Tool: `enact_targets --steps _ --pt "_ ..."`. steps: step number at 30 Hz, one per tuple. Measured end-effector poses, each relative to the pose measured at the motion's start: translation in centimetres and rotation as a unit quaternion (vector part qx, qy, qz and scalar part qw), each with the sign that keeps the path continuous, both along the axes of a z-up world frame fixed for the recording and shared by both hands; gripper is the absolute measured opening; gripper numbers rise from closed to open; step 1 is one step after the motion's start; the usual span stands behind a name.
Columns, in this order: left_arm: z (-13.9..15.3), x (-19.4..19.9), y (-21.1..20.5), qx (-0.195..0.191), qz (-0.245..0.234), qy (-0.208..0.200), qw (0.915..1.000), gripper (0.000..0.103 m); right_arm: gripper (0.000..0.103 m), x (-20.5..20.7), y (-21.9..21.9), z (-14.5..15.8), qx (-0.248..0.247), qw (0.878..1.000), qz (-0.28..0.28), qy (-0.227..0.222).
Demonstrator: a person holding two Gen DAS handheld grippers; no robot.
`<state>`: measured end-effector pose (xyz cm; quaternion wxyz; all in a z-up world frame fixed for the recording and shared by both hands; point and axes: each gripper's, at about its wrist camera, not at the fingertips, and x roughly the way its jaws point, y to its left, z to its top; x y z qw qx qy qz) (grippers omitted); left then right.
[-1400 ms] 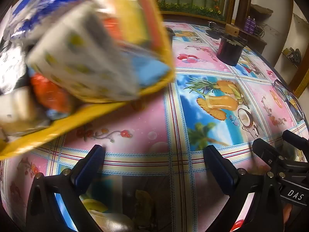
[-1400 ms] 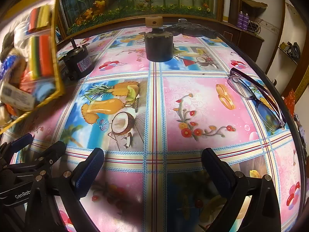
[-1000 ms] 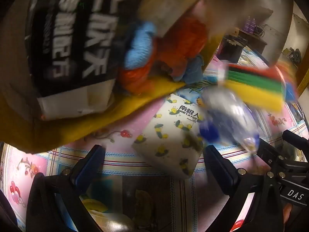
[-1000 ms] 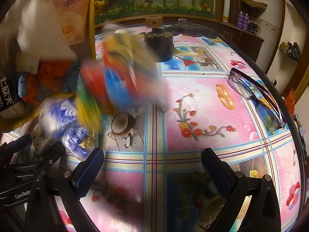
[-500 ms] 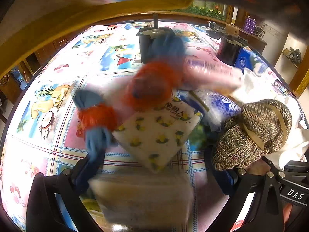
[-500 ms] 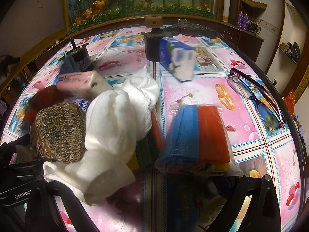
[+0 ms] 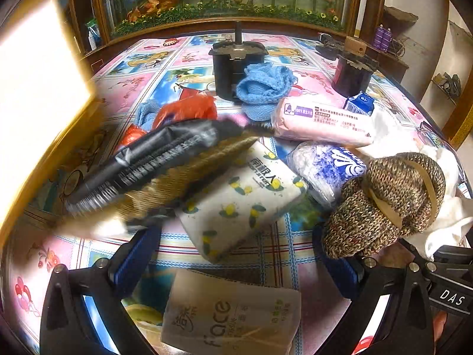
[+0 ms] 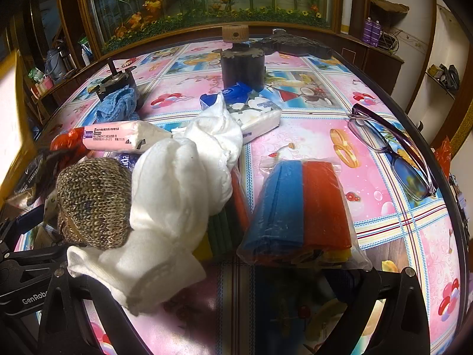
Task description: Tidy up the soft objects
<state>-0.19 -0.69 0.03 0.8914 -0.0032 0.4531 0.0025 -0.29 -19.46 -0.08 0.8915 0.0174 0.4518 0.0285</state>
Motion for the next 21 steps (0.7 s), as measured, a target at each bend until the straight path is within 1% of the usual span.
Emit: enact_targets --steps 21 --pt "-0.01 0.12 0.37 0.000 -0.001 0.000 1.0000 0.103 0.102 -0.01 0.05 0.07 -0.001 1.000 0.000 0.000"
